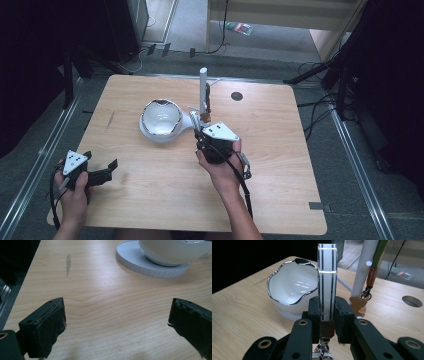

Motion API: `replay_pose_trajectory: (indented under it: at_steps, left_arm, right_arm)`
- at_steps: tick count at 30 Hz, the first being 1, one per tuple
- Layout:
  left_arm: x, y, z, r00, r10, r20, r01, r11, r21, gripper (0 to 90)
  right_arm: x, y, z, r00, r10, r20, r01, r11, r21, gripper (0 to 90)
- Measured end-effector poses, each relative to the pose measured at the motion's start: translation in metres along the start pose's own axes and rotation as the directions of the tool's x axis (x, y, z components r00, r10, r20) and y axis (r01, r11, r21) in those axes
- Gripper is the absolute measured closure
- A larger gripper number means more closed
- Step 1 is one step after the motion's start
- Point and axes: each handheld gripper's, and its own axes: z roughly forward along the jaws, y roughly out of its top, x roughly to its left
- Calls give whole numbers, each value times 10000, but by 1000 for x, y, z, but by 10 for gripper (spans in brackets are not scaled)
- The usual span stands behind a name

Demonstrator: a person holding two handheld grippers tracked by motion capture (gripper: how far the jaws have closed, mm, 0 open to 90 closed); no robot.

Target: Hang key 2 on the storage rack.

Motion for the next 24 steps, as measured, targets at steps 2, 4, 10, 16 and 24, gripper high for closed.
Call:
replay_pose_trajectory:
  at_steps: [2,4,10,16,24]
  left_arm:
    - [0,0,0,10000,-28,13,28,10000,-7,17]
    - [1,0,0,10000,-43,31,43,10000,17,17]
    - [1,0,0,9999,-98,66,98,9999,48,17]
    - [1,0,0,9999,-60,82,60,10000,58,17]
    - [0,0,1,10000,-39,74,39,10000,85,17]
  right_arm:
    - [-4,1,0,9999,87,-90,-89,9998,-167,778]
    - [-7,3,0,9997,219,-80,-221,9995,-245,778]
    - [-18,6,4,9983,578,-105,-582,9973,-448,778]
    - [-27,6,7,9950,962,-262,-975,9936,-563,778]
    - [-38,3,14,9846,1450,-977,-1491,9881,-366,777]
